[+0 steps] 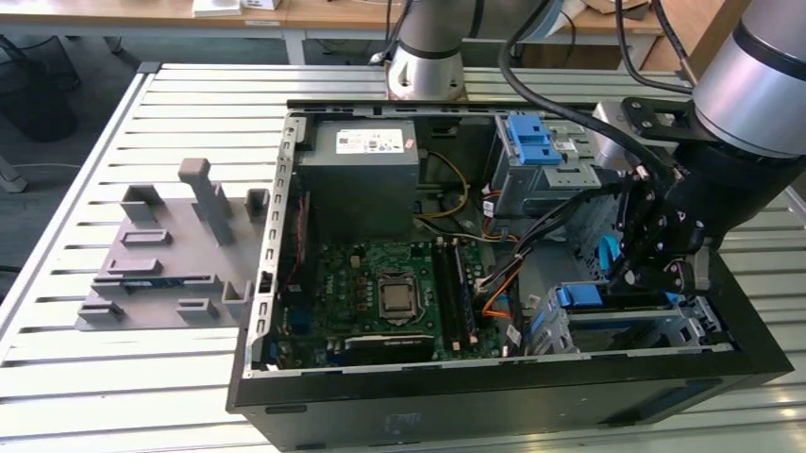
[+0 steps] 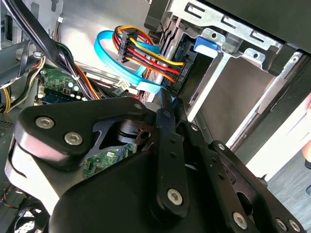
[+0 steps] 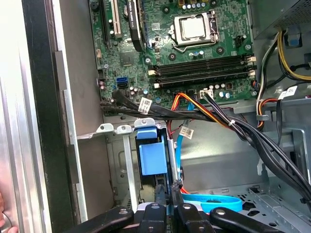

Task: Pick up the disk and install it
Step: 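Insert the second disk wire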

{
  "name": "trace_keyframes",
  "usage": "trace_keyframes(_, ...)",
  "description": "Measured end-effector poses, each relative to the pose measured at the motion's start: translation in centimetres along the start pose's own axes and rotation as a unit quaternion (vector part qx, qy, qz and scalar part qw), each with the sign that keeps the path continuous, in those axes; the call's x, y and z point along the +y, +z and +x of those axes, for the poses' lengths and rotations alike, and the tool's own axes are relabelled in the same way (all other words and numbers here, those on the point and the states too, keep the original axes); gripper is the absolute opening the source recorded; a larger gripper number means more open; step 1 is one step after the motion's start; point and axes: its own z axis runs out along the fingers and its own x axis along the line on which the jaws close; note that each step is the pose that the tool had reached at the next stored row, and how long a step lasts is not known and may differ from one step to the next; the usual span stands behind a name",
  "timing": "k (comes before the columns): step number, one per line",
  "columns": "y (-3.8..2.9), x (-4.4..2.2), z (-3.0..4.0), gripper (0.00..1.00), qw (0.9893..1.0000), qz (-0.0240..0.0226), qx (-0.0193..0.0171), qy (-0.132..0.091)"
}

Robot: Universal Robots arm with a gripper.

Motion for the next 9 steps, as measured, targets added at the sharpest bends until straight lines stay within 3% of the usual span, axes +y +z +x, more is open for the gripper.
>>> trace_keyframes(4,0.01,0.00,0.00,0.17,1.0000,0.0000,-0.0001,0.000)
trace_keyframes(5,0.01,0.00,0.00,0.23,1.0000,0.0000,-0.0001,0.000)
trace_keyframes(9,-0.02,0.00,0.00,0.23,1.0000,0.0000,-0.0001,0.000)
